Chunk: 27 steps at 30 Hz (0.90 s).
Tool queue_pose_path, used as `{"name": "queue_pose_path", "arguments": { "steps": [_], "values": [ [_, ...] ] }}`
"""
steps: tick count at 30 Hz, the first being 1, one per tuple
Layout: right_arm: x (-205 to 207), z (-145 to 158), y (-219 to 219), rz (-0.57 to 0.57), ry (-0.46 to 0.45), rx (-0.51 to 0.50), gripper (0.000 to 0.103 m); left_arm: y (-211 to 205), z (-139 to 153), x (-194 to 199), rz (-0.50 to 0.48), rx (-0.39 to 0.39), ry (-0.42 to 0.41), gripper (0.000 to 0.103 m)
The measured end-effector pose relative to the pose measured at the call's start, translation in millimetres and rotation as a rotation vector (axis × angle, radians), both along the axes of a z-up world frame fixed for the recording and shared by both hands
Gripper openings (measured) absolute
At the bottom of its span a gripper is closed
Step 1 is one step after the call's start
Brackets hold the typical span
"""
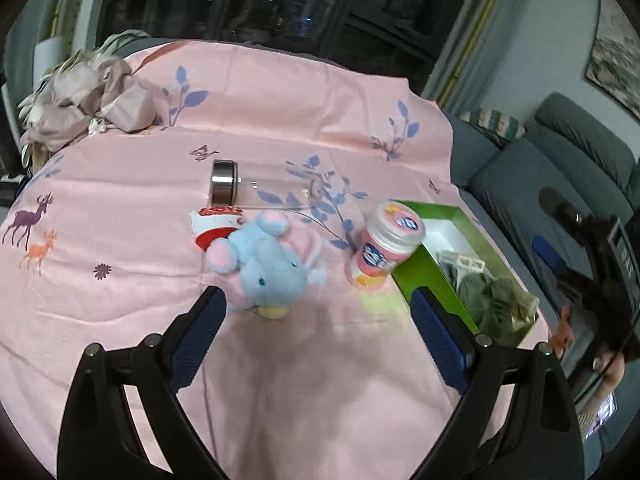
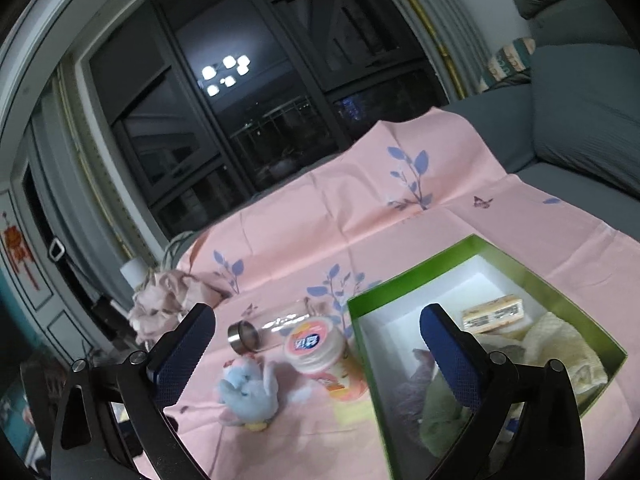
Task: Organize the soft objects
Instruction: 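Move the right gripper back to the blue plush elephant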
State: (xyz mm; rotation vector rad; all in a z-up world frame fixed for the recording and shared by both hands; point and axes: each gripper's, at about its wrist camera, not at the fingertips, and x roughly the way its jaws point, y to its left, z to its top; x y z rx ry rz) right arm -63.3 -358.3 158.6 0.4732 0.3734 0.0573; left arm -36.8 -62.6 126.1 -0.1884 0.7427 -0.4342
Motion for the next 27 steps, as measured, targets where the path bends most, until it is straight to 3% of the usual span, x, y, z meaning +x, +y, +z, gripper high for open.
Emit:
{"name": "queue_pose_path", "arguments": {
  "steps": [6, 10, 17, 21, 25, 27],
  "values": [
    [12.1, -2.1, 35.4, 0.024, 0.059, -0.144, 0.103, 17.0, -21.8, 11.2, 0.015, -0.045, 0.039, 0.092],
    [16.3, -4.9, 49.6, 0.076, 0.086, -0.152, 0.103, 34.5, -30.5, 20.0, 0.058, -0.085, 0.093, 0.092],
    [30.9, -18.1, 68.2, 0.145, 0.221, -0.118, 0.103, 57.2, -48.0, 27.2, 0.123, -0.054, 0.110, 0.092],
    [42.7, -22.9, 87.1, 0.172, 0.298, -0.150, 0.103, 73.8, -68.1, 40.4, 0.157, -0.068, 0.214, 0.091],
    [59.7, -25.1, 116.9, 0.269, 0.341, -0.150, 0.103, 83.1, -79.1, 49.5, 0.175, -0.085, 0.266, 0.091],
    [75.3, -29.3, 136.4, 0.303, 0.407, -0.188, 0.103, 83.3, -79.8, 52.0, 0.167, -0.091, 0.275, 0.091]
  ]
}}
